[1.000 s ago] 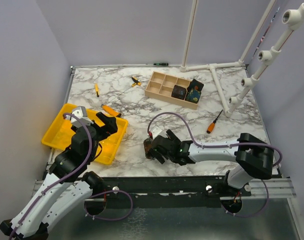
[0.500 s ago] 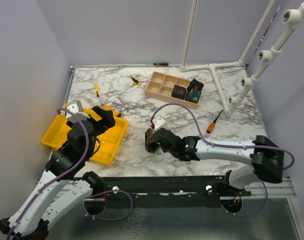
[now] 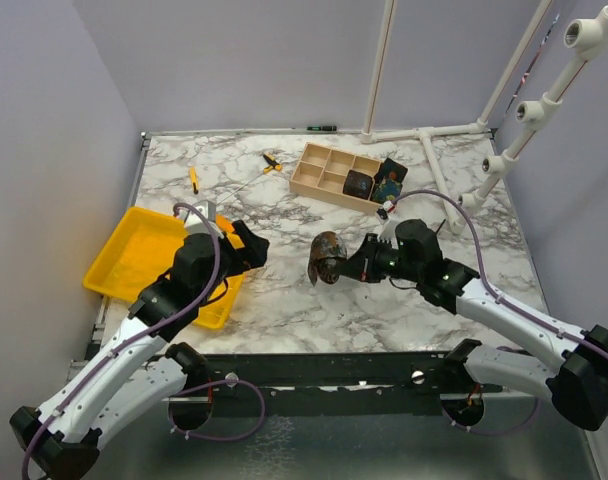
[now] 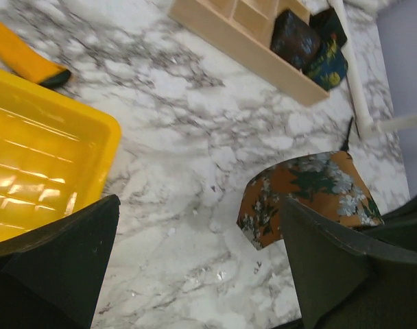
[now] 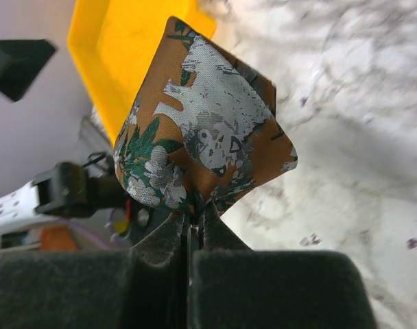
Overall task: Roll the ties
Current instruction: Flatten out the tie at the center of the board.
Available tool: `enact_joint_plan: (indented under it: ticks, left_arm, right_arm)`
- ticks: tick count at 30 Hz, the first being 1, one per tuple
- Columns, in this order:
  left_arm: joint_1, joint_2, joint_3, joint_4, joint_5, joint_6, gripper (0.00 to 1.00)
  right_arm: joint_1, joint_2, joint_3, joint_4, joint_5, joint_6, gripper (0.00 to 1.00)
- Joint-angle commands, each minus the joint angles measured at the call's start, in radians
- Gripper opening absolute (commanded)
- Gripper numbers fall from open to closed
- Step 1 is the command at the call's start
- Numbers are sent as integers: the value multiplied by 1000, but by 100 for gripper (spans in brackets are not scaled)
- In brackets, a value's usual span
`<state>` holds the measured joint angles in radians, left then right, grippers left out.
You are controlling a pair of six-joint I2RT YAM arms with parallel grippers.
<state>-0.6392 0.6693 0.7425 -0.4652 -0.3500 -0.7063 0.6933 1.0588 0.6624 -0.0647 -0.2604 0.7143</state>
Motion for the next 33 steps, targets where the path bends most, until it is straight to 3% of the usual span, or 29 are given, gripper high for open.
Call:
enact_joint_plan:
  ticks: [1, 4, 10, 13, 18, 22, 27, 33]
  left_arm:
    - [-5, 38, -90, 205, 391, 27, 99]
    - [-5, 55, -135, 274, 503, 19, 99]
    - [-6, 34, -192, 319, 579, 8, 99]
    - [-7, 34, -227, 332, 584, -15, 99]
    - [-8, 43, -269, 323, 536, -36, 99]
    - [-14, 50, -267, 301, 475, -20, 99]
    - [-57, 101, -232, 252, 388, 5, 99]
    - [-89, 97, -239, 169, 177, -96, 98]
  right_arm:
    - [-33, -46, -39, 81, -255, 189, 0]
    - [-71, -45, -107, 147, -313, 301, 0]
    - [-134, -1, -344, 380, -360, 547, 0]
    - [-138, -23, -343, 251, -262, 485, 1]
    - [-136, -102, -183, -147, -25, 182, 57]
    - [-136, -147, -85, -310, 83, 32, 86]
    - [-127, -137, -1, -376, 126, -117, 93]
    - [-11, 90, 178, -403, 284, -362, 93]
